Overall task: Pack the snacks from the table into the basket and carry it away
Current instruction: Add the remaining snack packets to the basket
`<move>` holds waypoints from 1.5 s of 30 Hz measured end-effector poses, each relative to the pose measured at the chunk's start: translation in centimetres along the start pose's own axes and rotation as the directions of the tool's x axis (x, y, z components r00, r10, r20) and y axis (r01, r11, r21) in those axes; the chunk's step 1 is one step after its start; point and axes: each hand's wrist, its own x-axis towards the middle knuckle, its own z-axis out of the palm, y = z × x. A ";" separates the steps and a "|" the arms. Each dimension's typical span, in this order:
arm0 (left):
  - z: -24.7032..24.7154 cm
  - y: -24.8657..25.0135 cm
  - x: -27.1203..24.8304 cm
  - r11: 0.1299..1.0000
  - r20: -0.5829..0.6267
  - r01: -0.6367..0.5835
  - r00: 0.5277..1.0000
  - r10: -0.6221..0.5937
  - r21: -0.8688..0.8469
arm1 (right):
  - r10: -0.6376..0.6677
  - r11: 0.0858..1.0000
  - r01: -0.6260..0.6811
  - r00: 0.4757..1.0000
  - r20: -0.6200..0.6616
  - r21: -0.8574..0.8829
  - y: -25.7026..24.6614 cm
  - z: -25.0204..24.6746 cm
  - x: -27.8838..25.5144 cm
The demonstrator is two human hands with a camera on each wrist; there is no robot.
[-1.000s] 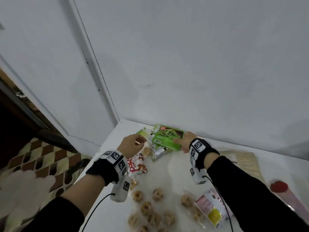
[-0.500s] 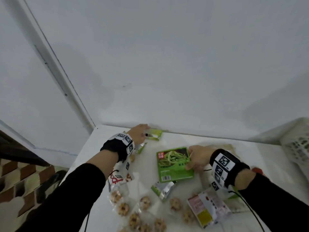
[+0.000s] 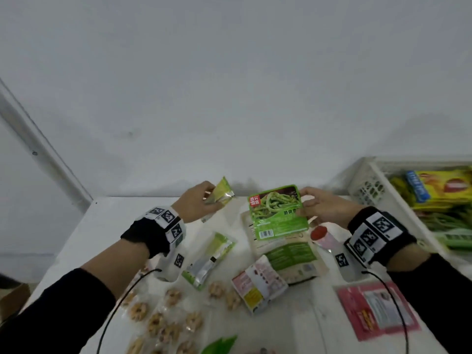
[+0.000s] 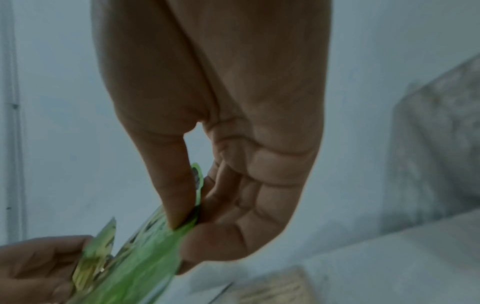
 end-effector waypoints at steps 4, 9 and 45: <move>2.2 8.5 1.5 0.990 0.039 -0.125 0.991 0.128 -0.067 | -0.036 0.999 0.038 0.989 -0.145 0.007 1.4 -5.5 -4.9; 7.4 18.5 3.3 0.967 0.092 -0.247 0.964 0.251 -0.056 | -0.017 0.998 -0.001 0.952 -0.306 -0.057 4.7 -15.0 -11.1; 30.4 49.1 13.4 0.971 0.525 -0.213 0.842 0.125 0.110 | 0.173 0.918 -0.246 0.954 -0.245 -0.311 19.6 -41.7 -22.0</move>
